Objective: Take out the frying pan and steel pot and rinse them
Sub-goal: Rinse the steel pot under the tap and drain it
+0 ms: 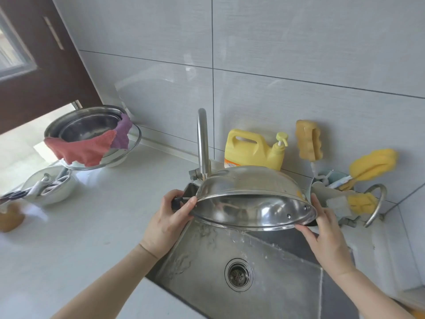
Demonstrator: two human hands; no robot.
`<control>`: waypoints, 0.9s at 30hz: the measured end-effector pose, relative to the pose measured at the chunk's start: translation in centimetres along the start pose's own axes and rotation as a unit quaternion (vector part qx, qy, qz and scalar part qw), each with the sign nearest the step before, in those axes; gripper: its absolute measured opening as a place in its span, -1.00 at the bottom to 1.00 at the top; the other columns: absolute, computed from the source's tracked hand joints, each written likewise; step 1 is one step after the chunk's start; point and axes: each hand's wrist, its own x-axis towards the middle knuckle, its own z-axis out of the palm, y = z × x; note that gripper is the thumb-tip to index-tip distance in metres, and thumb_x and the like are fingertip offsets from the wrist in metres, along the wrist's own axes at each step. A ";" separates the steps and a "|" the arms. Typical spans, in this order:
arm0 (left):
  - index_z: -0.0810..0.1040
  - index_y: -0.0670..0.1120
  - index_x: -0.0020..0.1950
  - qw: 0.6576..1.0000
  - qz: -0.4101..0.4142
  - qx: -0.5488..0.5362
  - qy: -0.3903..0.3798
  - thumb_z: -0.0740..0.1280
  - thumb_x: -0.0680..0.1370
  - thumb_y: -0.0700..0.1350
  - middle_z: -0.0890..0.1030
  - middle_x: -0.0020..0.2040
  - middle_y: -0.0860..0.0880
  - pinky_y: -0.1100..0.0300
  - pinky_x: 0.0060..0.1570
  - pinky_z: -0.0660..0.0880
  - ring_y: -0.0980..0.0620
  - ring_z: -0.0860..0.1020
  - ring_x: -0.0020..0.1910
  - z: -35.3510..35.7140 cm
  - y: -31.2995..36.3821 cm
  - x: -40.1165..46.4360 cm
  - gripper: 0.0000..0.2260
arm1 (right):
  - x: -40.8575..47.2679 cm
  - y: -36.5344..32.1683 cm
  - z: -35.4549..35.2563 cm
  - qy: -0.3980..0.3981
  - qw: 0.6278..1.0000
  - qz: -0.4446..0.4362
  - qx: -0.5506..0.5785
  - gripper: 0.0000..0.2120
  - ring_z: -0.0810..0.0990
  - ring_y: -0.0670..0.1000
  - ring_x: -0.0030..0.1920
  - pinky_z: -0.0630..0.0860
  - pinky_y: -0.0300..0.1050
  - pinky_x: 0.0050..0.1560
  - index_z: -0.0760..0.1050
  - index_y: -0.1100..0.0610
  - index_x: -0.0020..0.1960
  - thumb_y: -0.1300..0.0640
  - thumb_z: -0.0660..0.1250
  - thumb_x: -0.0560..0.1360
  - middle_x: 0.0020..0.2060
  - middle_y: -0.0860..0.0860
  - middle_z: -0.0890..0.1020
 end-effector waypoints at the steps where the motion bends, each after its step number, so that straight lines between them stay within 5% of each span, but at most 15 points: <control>1: 0.23 0.04 0.42 1.000 -0.001 -0.001 0.000 0.29 0.54 -0.16 0.34 0.17 -0.21 0.12 -0.15 0.58 -0.03 0.46 -0.03 -0.1 -0.1 -0.1 -0.52 | 0.0 -0.2 -0.1 -0.006 1.000 -0.003 0.003 -0.02 0.54 0.10 -0.22 0.50 -0.16 -0.17 -0.07 -0.24 0.54 0.14 0.47 0.35 -0.05 -0.05 0.34; 5: 0.21 0.05 0.45 1.000 -0.025 -0.012 -0.014 0.47 0.43 -0.27 0.35 0.17 -0.18 0.22 -0.06 0.53 -0.01 0.47 -0.02 -0.1 -0.6 -1.2 -0.30 | -0.3 -0.7 0.2 -0.038 0.999 -0.004 0.003 0.00 0.53 0.02 -0.26 0.54 -0.14 -0.22 -0.06 -0.25 0.53 0.17 0.50 0.36 -0.10 -0.02 0.39; 10: 0.02 0.31 0.53 0.973 -0.158 -0.072 -0.150 0.56 0.33 -0.30 0.31 0.18 -0.04 0.24 -0.04 0.56 0.10 0.50 -0.19 0.4 -1.8 -3.8 0.04 | -1.4 -0.4 1.7 -0.144 0.989 0.028 0.012 0.03 0.45 -0.23 -0.23 0.44 -0.22 -0.14 -0.09 -0.25 0.55 0.14 0.54 0.38 -0.04 -0.08 0.40; 13: -0.15 0.54 0.40 0.936 -0.225 -0.109 -0.245 0.51 0.39 -0.26 0.27 0.18 0.02 0.23 -0.01 0.49 0.08 0.48 -0.19 0.8 -3.3 -4.3 0.07 | -1.8 -0.4 2.7 -0.208 0.975 0.054 0.051 0.00 0.41 -0.28 0.07 0.38 -0.24 0.12 -0.14 -0.39 0.49 0.08 0.50 0.42 0.10 -0.15 0.42; 18: -0.19 0.57 0.35 0.879 -0.280 -0.162 -0.349 0.48 0.43 -0.21 0.25 0.24 -0.02 0.49 0.10 0.25 -0.04 0.39 0.16 1.0 -5.3 -3.3 0.02 | -1.1 -1.1 3.7 -0.258 0.951 0.133 0.102 -0.05 0.43 -0.02 0.24 0.32 -0.42 0.15 -0.01 -0.38 0.49 0.16 0.51 0.41 0.26 -0.09 0.45; 20: -0.15 0.63 0.30 0.869 -0.291 -0.168 -0.362 0.49 0.44 -0.18 0.26 0.27 -0.02 0.52 0.12 0.22 -0.05 0.37 0.23 0.9 -6.0 -2.6 -0.01 | -0.4 -1.4 3.8 -0.263 0.948 0.134 0.115 -0.07 0.32 -0.25 0.34 0.24 -0.40 0.28 0.02 -0.34 0.47 0.21 0.51 0.40 0.35 -0.31 0.33; 22: -0.12 0.65 0.26 0.860 -0.299 -0.170 -0.378 0.49 0.45 -0.13 0.26 0.30 -0.01 0.35 0.24 0.21 -0.03 0.32 0.29 0.8 -6.4 -1.9 -0.06 | 0.2 -1.2 3.9 -0.271 0.944 0.138 0.125 -0.06 0.18 -0.46 0.35 0.17 -0.29 0.39 0.03 -0.36 0.46 0.22 0.51 0.39 0.36 -0.44 0.23; 24: -0.09 0.71 0.21 0.842 -0.319 -0.186 -0.394 0.49 0.44 -0.14 0.27 0.30 0.02 0.23 0.20 0.35 -0.03 0.37 0.23 0.5 -6.8 -1.1 -0.06 | 0.8 -1.4 3.7 -0.276 0.937 0.158 0.144 -0.08 0.19 -0.38 0.40 0.26 -0.37 0.33 0.07 -0.34 0.47 0.23 0.51 0.39 0.40 -0.37 0.25; 27: 0.10 0.52 0.39 0.781 -0.375 -0.243 -0.437 0.50 0.40 -0.20 0.33 0.33 0.05 0.14 -0.09 0.60 -0.07 0.60 -0.11 -0.5 -7.1 0.2 -0.12 | 1.7 -2.0 3.0 -0.305 0.907 0.221 0.187 -0.16 0.39 -0.20 0.35 0.48 -0.49 -0.09 0.14 -0.28 0.45 0.28 0.47 0.41 0.31 -0.30 0.41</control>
